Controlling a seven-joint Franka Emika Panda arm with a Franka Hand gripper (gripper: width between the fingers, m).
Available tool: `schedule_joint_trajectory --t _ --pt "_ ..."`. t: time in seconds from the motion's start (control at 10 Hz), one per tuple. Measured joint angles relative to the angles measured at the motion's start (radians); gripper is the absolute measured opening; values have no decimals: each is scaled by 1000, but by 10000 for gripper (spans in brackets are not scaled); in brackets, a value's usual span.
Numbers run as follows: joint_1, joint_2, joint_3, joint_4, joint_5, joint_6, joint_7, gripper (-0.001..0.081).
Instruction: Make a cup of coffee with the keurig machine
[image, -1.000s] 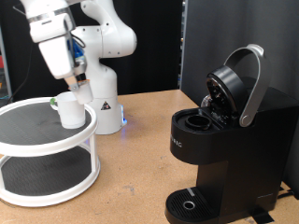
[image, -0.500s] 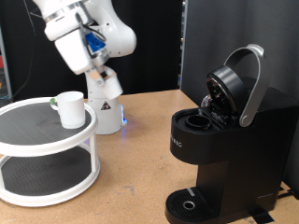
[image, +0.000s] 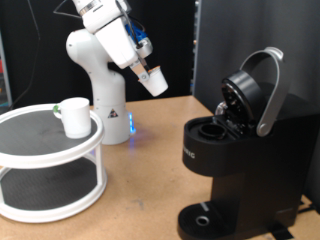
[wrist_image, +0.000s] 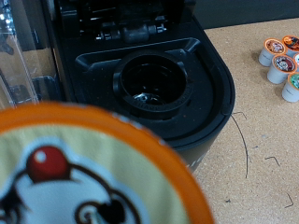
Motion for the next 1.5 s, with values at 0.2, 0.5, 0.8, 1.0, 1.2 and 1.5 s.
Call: schedule_joint_trajectory --t 0.2,0.5,0.8,1.0,1.2,1.5 --pt "2 0 -2 -1 2 -2 -23 436" --pt "20 32 20 46 2 -19 -16 436" --pt "36 120 47 141 2 -29 13 436" --pt "41 186 56 201 2 -59 8 436" --pt "48 224 65 228 2 -71 7 436" --pt "48 229 84 225 2 -47 37 436"
